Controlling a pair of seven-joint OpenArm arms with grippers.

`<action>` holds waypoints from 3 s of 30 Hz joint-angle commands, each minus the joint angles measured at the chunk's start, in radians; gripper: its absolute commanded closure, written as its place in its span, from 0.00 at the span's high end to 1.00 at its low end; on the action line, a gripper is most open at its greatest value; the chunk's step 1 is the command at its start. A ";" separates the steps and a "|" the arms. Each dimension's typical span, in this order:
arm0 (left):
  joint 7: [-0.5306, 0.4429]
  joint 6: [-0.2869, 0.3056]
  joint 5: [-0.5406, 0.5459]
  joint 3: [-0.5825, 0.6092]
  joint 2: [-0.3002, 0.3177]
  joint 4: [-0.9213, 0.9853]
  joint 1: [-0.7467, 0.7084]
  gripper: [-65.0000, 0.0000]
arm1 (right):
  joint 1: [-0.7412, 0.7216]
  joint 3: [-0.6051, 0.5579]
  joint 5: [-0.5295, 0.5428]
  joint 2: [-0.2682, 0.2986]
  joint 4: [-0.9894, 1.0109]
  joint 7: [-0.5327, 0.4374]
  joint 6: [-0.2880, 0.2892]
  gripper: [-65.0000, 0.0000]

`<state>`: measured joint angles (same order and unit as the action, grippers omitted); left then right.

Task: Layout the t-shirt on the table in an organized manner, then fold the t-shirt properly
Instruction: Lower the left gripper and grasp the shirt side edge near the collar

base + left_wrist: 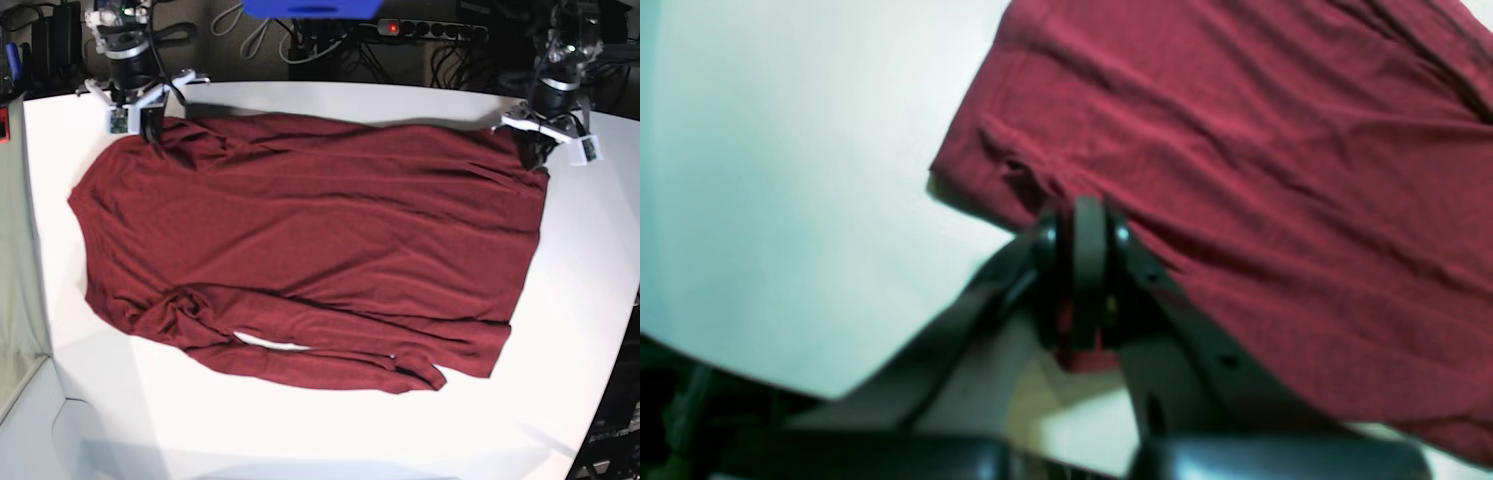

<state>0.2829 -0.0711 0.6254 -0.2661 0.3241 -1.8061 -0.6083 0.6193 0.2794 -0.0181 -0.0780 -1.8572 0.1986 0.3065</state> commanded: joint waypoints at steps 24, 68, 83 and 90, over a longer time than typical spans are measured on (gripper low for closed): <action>-0.009 0.000 0.001 -0.103 0.005 -0.014 0.161 0.00 | -0.059 0.007 0.010 0.007 -0.035 -0.023 -0.002 0.00; 0.164 0.003 -0.009 -0.101 0.011 0.378 0.410 0.00 | -0.195 0.004 0.007 0.036 -0.011 0.072 -0.002 0.00; 0.275 0.004 -0.011 -0.108 0.014 0.411 0.471 0.51 | -0.203 -0.001 0.007 0.036 0.075 0.066 -0.002 0.00; 0.276 0.004 -0.002 -0.143 0.013 0.404 0.463 0.51 | -0.218 0.004 0.005 0.053 0.078 0.072 -0.002 0.00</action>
<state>0.5728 -0.0624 0.6247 -0.3946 0.3164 -1.3846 -0.1543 0.4000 0.2790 -0.0193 -0.0315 -1.7615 0.2935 0.3069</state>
